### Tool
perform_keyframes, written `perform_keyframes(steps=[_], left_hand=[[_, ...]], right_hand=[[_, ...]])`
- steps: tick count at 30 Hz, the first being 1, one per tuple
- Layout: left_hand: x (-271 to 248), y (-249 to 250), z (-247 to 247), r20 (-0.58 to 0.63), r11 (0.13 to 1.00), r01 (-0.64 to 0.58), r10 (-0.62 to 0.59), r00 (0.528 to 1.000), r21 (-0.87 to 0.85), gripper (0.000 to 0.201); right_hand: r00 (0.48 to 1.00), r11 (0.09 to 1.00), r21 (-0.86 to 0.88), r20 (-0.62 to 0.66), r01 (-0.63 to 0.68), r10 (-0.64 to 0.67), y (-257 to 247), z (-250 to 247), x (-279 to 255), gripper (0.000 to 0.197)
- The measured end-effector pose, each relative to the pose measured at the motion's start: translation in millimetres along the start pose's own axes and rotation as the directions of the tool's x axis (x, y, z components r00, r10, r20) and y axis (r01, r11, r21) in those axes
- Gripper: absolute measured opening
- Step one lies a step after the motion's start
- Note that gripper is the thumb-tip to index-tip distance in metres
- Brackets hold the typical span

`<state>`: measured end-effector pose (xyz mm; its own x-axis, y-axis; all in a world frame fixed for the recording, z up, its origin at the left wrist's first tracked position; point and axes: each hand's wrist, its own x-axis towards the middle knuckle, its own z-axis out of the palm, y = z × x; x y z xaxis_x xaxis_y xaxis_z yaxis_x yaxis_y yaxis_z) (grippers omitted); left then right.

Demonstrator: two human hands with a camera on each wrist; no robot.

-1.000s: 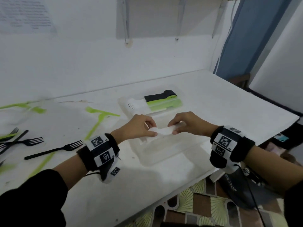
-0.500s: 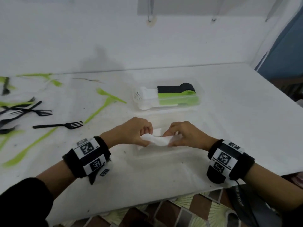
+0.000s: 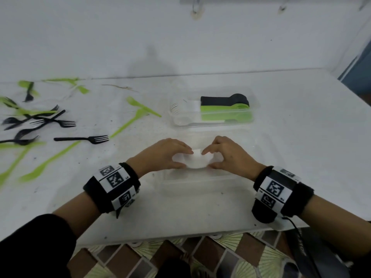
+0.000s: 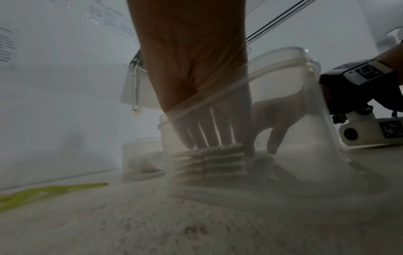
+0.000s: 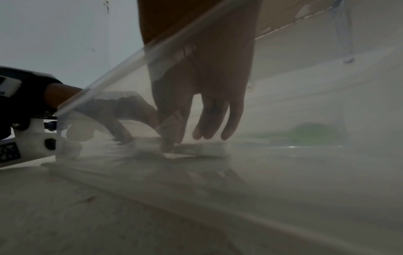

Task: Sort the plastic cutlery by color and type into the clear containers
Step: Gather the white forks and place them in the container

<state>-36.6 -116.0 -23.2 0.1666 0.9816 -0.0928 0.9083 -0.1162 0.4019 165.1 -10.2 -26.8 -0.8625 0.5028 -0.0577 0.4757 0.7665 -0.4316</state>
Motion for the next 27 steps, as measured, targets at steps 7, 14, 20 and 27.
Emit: perform_keyframes(steps=[7, 14, 20, 27], left_hand=[[2.5, 1.2, -3.9, 0.027, 1.0, 0.003, -0.002, 1.0, -0.019, 0.052], [5.6, 0.3, -10.0, 0.109, 0.997, 0.034, -0.027, 0.994, -0.064, 0.054], [6.8, 1.8, -11.8, 0.146, 0.995, 0.094, -0.088, 0.985, -0.039, 0.051], [-0.7, 9.3, -12.5, 0.069, 0.992, 0.103, -0.098, 0.993, -0.076, 0.042]], right_hand=[[0.999, 0.999, 0.036, 0.036, -0.026, 0.025, -1.0, 0.4, -0.7, 0.043], [0.999, 1.0, 0.01, 0.045, 0.003, -0.003, -1.6, -0.7, -0.1, 0.04], [0.997, 1.0, 0.015, 0.081, -0.019, 0.018, -4.3, -3.1, -1.6, 0.04], [0.995, 1.0, 0.006, 0.095, -0.016, 0.015, -7.6, -7.4, -3.7, 0.038]])
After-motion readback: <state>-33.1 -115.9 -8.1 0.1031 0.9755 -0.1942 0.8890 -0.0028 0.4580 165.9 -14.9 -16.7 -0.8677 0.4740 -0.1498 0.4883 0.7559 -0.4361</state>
